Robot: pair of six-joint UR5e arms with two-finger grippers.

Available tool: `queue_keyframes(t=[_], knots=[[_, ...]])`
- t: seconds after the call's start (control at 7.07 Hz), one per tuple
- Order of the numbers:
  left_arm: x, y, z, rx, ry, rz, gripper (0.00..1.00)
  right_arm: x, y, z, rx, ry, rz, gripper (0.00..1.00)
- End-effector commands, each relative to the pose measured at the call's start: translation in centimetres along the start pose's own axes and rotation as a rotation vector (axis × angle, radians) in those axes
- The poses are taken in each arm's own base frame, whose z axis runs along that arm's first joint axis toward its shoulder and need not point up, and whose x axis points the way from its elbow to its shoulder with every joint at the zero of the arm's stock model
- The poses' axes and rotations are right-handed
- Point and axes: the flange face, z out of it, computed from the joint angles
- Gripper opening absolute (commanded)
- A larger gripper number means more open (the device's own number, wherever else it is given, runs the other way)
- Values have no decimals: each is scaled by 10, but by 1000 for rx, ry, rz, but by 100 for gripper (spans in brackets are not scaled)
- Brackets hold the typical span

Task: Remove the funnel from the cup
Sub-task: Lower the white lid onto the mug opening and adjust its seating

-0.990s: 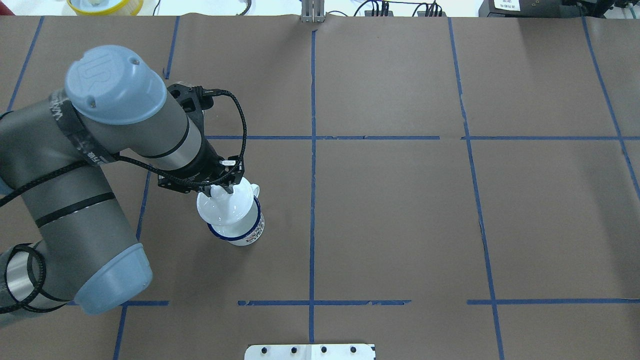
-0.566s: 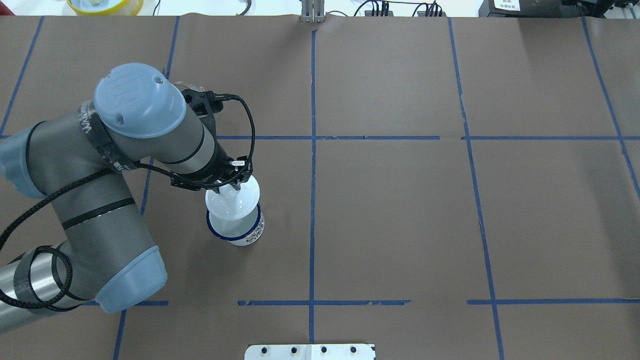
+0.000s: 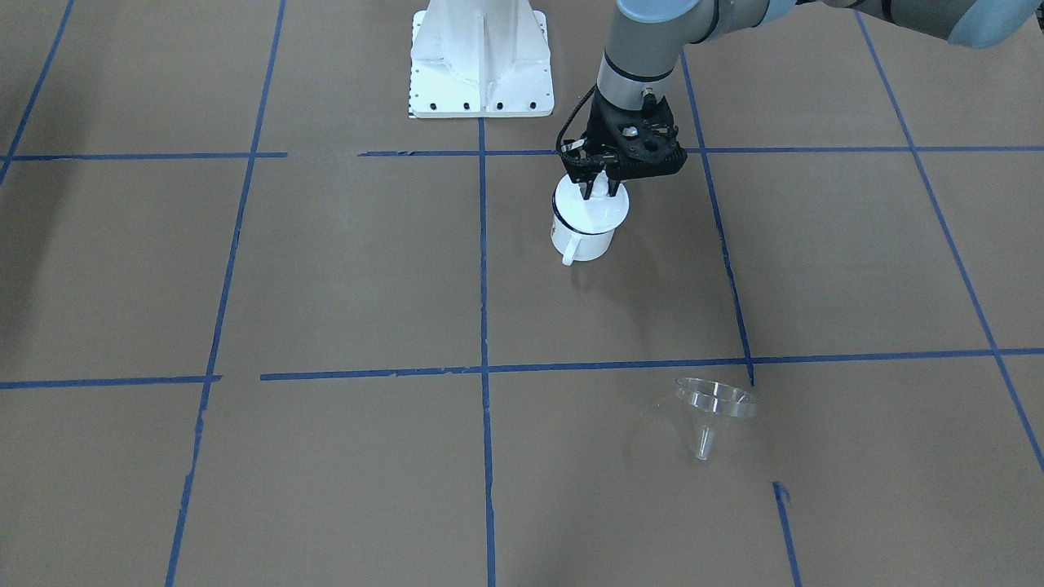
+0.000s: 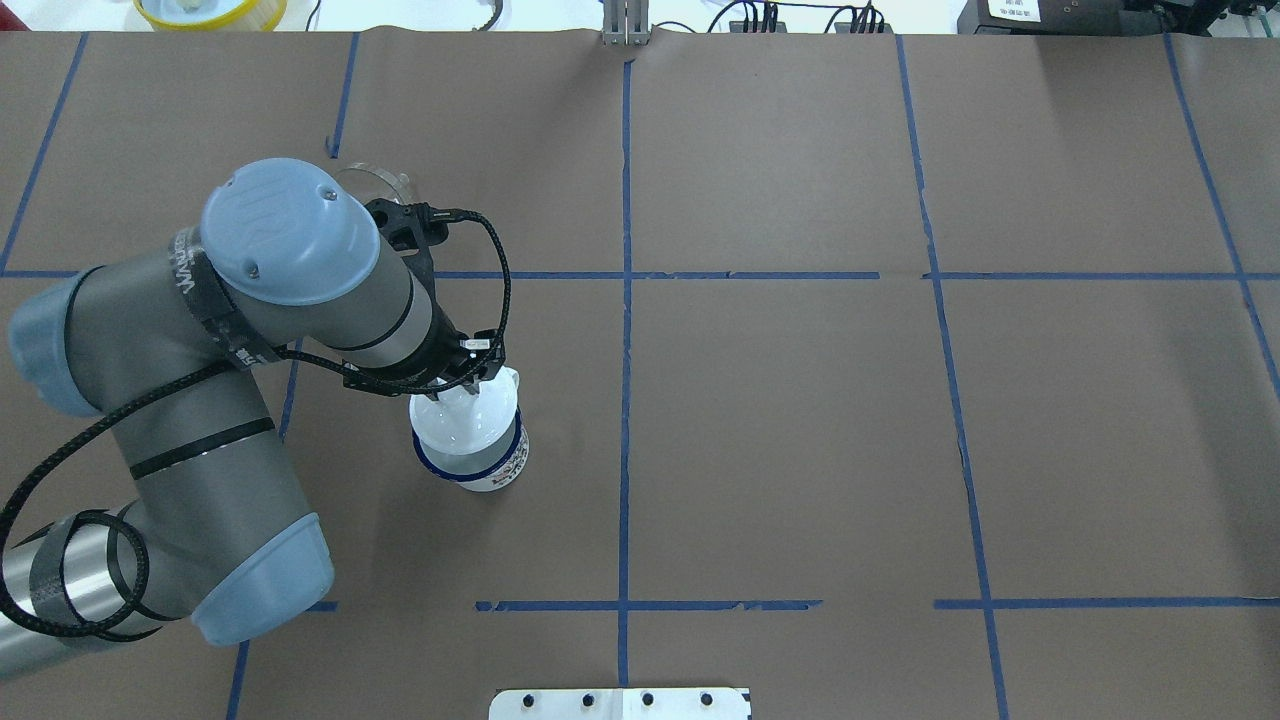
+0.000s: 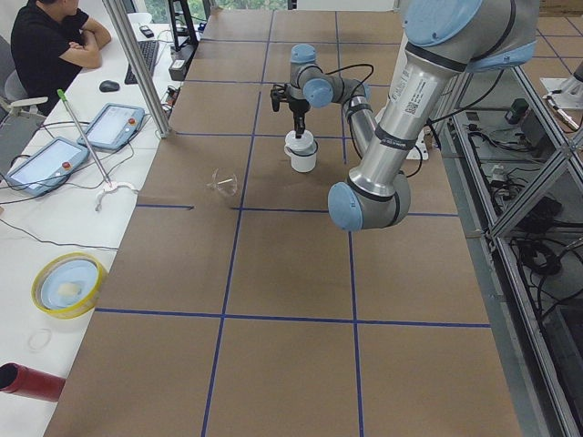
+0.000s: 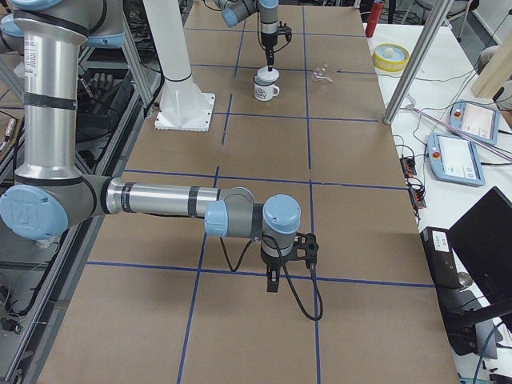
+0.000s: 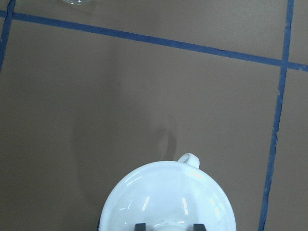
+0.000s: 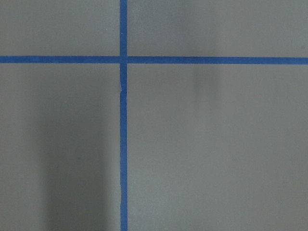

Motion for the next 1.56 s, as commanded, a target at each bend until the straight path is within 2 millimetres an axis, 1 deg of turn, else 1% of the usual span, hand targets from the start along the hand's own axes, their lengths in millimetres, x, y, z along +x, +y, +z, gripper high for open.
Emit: queue_keyframes(t=[0.0, 0.71, 1.41], knots=[[-1, 4, 2, -6, -2, 10, 0, 0, 0, 0, 0, 0, 0, 100], [-1, 4, 4, -12, -5, 10, 0, 0, 0, 0, 0, 0, 0, 100], [1, 11, 9, -24, -8, 18, 0, 0, 0, 0, 0, 0, 0, 100]])
